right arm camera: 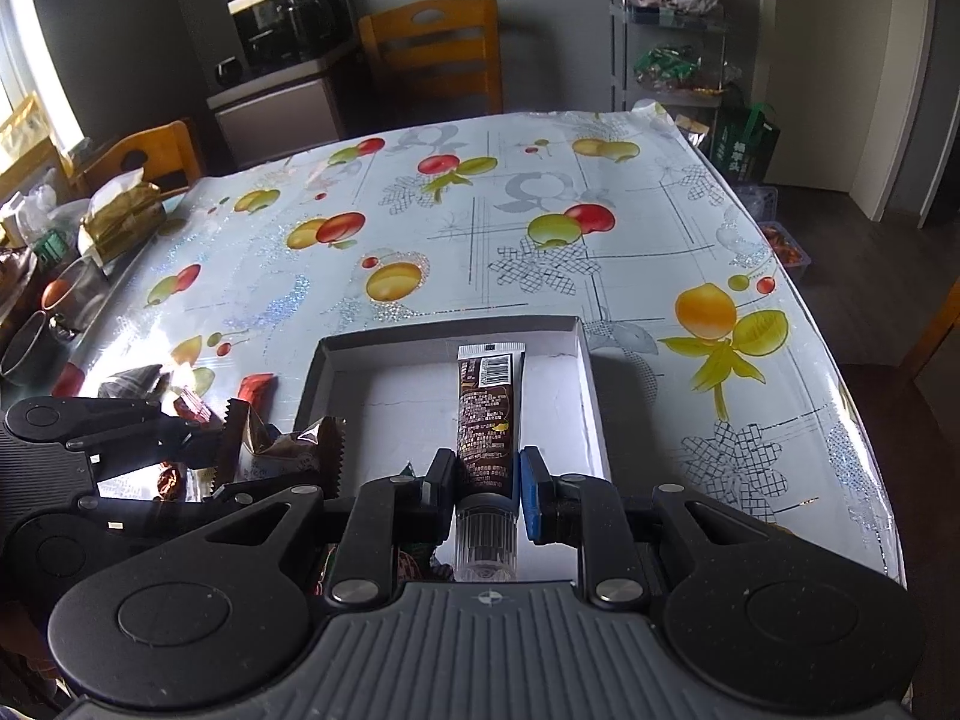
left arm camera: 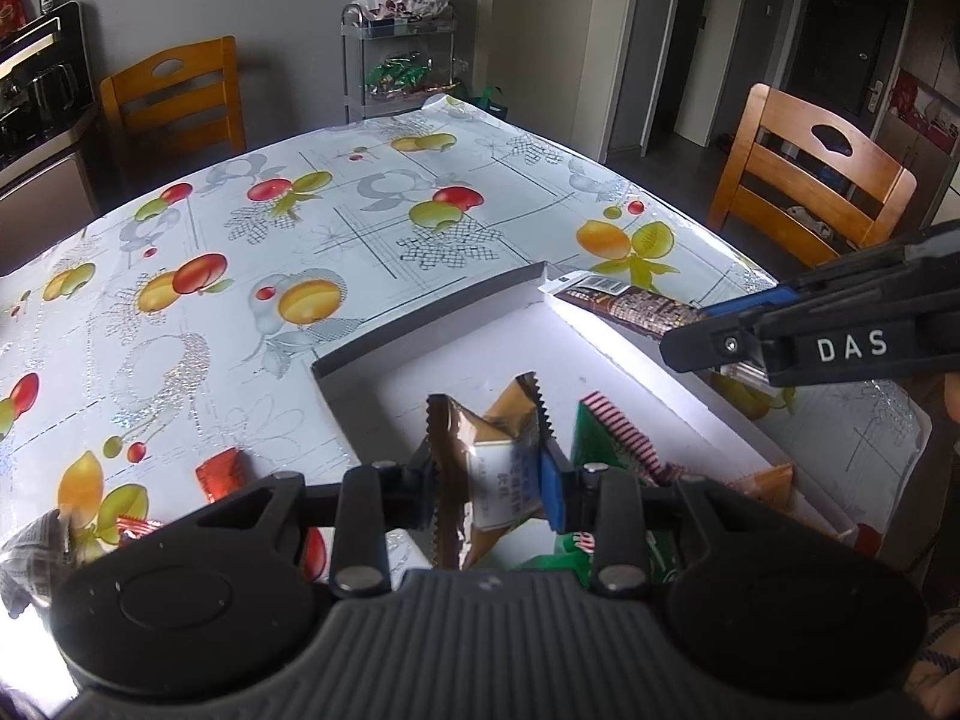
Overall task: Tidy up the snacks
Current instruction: 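Carry the chocolate tube and the brown serrated packet over the white box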
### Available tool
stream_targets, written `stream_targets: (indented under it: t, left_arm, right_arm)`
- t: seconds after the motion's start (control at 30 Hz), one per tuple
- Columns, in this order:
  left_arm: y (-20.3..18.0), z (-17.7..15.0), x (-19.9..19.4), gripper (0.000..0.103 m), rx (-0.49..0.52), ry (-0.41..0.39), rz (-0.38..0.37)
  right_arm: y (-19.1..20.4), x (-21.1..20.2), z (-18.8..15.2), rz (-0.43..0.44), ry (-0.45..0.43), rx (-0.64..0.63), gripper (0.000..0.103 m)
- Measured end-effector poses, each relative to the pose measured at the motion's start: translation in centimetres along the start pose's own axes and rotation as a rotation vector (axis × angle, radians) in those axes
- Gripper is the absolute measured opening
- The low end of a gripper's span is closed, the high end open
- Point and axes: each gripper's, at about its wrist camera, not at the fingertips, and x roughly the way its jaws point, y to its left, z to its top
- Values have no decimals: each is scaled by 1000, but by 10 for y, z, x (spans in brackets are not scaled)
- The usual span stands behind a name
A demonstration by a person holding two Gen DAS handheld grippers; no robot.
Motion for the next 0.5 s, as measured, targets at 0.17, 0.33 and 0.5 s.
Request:
stream_targets:
  t: [0.17, 0.33, 0.5]
  left_arm:
    - [-5, 3, 8, 31, 9, 10, -12]
    - [-8, 3, 14, 31, 11, 23, -24]
    - [-10, 2, 19, 31, 12, 38, -38]
  right_arm:
    - [-8, 1, -3, -9, 10, 13, 23]
    - [-11, 4, -6, -14, 24, 16, 23]
    - [-11, 8, -9, -16, 38, 14, 24]
